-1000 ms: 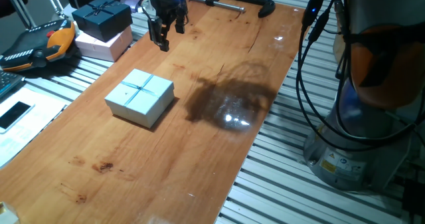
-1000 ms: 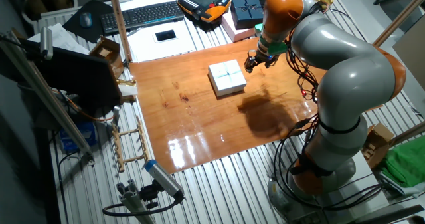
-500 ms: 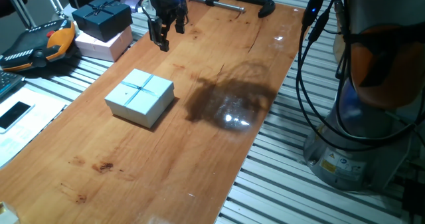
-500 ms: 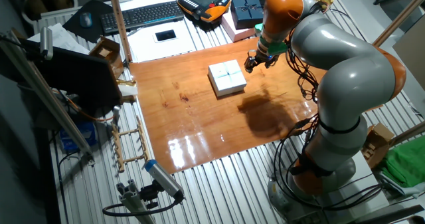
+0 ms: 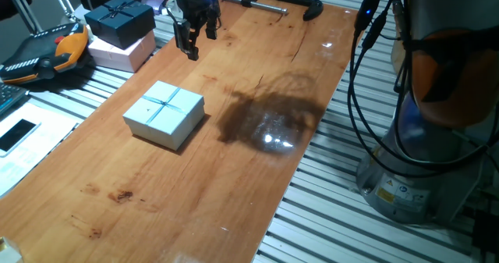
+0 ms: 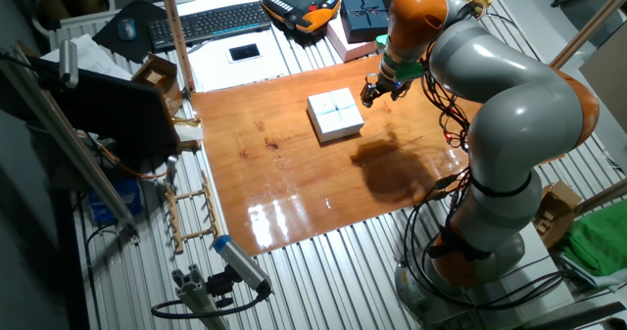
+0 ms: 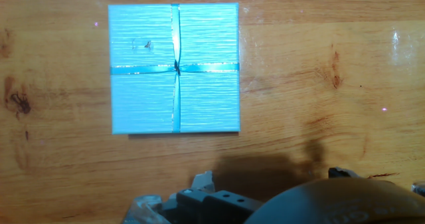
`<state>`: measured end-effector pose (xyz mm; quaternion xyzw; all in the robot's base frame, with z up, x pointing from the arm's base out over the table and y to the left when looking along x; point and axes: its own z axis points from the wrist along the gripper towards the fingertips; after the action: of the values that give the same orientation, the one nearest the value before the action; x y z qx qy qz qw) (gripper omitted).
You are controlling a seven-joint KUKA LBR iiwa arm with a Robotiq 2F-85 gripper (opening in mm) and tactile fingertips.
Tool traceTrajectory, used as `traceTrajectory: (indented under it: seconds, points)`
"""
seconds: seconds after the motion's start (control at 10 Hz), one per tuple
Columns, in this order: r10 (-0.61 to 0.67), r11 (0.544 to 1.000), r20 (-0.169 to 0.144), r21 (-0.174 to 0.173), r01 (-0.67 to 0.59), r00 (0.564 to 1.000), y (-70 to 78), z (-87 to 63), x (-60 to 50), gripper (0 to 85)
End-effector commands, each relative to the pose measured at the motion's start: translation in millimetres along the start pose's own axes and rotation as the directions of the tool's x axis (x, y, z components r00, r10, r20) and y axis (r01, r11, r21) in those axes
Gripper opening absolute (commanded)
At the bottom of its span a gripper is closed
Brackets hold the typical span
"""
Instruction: Take everything out of the gift box
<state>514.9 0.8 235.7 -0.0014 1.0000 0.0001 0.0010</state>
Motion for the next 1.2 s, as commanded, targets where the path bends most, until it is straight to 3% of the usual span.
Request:
traceTrajectory:
  seconds: [0.0, 0.5, 1.1]
  points:
    - [-0.042, 0.999, 0.023, 0.033, 0.041, 0.999, 0.0, -0.2, 0.0, 1.0]
    - [-0.045, 0.998, 0.018, 0.042, 0.044, 0.999, 3.2, -4.8, -0.1, 1.0]
    - [-0.047, 0.999, 0.022, 0.024, 0.047, 0.999, 3.0, -0.7, -2.9, 1.0]
